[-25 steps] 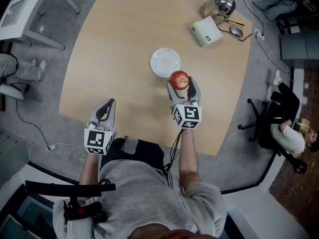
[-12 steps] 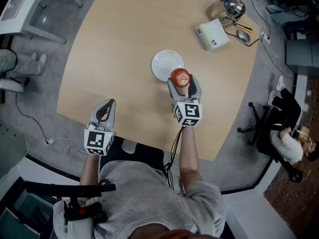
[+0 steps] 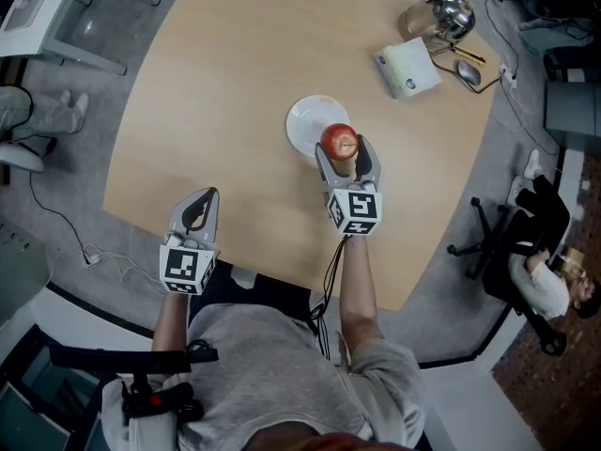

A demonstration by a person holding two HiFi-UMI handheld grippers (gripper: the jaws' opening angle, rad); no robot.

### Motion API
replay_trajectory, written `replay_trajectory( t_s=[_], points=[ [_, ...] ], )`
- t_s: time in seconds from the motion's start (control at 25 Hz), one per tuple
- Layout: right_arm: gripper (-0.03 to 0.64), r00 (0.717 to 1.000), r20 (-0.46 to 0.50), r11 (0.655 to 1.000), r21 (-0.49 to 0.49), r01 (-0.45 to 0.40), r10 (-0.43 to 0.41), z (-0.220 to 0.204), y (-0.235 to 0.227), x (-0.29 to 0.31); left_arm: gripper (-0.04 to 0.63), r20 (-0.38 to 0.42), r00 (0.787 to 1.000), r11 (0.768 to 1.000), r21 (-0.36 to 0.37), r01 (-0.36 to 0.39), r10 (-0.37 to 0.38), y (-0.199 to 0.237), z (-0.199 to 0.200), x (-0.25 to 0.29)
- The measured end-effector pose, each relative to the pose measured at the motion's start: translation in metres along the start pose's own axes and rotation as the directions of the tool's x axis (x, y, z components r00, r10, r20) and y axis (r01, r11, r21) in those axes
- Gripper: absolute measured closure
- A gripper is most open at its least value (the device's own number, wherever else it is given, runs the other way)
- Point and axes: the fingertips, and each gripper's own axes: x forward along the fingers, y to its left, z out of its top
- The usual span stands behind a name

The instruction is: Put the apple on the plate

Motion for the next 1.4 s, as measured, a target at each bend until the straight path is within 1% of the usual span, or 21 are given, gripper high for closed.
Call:
replay_trajectory(
  t_s=[0.68,1.12,1.4],
  points=[
    [0.225,0.998,-0.053,0.999,-0.039,-0.038,0.036,-0.017,0.002,0.028,0.577,-0.020,0.999,0.999,-0.027,-0.046,0.045,0.008,-0.012,0.001],
    [0.225,0.996,-0.080,0.997,-0.051,-0.053,0.049,-0.021,0.006,0.039,0.577,-0.024,0.998,0.998,-0.034,-0.054,0.053,0.013,-0.009,0.002],
    [0.224,0.996,-0.077,0.996,-0.064,-0.057,0.052,-0.023,0.007,0.040,0.577,-0.024,0.999,0.998,-0.049,-0.050,0.049,0.012,-0.011,0.003]
  ],
)
